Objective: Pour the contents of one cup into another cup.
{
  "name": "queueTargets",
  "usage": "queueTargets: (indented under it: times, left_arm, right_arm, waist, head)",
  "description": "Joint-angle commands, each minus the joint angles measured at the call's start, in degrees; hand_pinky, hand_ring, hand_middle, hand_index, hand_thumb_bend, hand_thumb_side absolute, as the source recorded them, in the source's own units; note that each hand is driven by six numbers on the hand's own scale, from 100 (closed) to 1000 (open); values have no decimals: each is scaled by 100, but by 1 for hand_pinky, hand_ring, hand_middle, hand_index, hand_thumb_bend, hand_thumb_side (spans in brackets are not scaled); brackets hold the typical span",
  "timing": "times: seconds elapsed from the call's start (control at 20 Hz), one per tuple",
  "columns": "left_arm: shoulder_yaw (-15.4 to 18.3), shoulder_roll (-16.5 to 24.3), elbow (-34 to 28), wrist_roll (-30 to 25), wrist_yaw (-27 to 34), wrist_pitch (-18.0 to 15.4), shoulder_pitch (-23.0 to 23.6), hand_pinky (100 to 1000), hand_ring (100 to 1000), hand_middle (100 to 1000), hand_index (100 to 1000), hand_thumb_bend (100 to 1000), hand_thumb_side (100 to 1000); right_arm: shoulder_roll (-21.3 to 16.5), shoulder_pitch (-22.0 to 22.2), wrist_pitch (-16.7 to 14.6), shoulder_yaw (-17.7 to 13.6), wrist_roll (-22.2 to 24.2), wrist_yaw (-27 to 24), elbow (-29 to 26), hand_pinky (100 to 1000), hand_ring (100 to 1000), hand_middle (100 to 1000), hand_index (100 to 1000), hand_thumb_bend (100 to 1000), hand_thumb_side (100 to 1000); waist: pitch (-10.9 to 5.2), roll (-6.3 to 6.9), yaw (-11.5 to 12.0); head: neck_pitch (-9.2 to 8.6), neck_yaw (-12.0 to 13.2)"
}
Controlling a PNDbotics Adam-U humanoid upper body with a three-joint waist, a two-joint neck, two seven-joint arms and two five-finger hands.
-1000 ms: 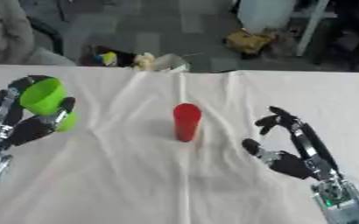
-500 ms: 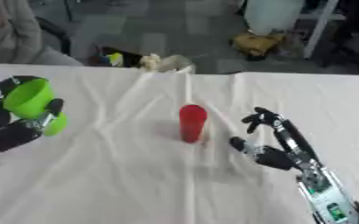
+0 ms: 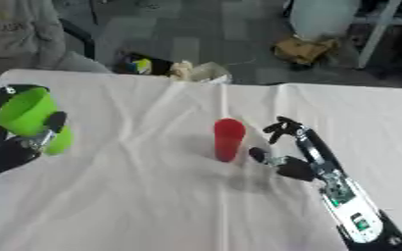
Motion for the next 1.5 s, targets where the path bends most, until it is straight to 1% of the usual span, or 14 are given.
queueTargets:
  times: [0.05,0.3,0.8,1.15,1.5]
  left_arm:
    - [-4,38,-195,-40,48,-5,-25,339,322,406,706,185,274]
    - [-20,2,-255,-77,45,3,6,339,321,406,706,181,273]
    - [-47,-65,-309,-124,24,-2,-18,340,321,406,707,177,274]
    - [-50,-95,-303,-134,-7,-3,-24,341,321,406,707,176,275]
    - [-67,-120,-285,-148,-30,-8,-25,343,320,406,707,161,276]
  right_arm:
    - [-150,-154,-31,-39,-101,97,76,902,986,513,732,657,674]
    - [-119,-294,-71,-19,-187,219,287,901,985,509,734,655,679]
    - [10,-543,-153,35,-239,434,649,901,984,502,734,652,679]
    - [138,-667,-193,72,-224,492,811,901,984,501,732,651,681]
    - [260,-797,-239,138,-162,560,908,901,984,500,731,648,683]
  waist:
    - [-63,27,48]
    - [-36,50,156]
    - [31,64,266]
    - [73,55,298]
    - [89,77,344]
  head:
    - [-19,-33]
    - [-7,-67]
    - [-4,-100]
    - [16,-113]
    - [26,-134]
